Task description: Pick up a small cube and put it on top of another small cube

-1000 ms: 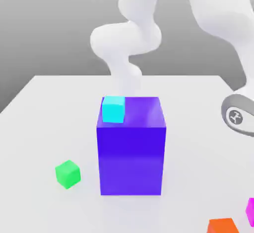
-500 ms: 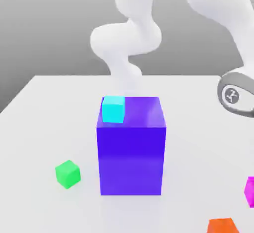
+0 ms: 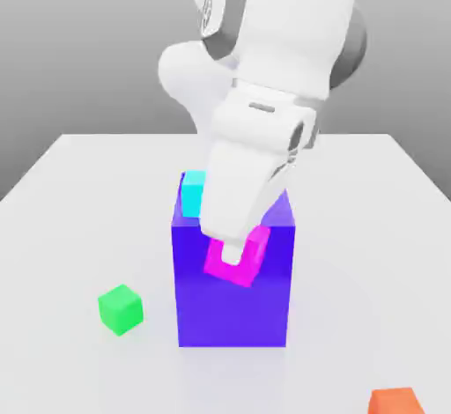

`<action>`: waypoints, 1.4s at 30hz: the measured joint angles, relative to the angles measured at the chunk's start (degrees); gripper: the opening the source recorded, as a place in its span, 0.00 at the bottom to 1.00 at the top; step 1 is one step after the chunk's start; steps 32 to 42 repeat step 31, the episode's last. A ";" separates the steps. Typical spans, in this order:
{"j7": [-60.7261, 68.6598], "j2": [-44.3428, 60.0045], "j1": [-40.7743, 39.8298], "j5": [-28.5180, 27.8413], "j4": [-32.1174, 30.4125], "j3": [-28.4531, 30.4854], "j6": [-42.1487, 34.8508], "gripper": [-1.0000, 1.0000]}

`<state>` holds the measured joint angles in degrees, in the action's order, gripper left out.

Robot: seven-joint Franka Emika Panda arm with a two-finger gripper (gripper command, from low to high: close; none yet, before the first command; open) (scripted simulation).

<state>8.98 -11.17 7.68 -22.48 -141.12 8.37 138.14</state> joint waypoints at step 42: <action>44.29 15.82 -5.78 31.72 -20.74 18.83 27.61 1.00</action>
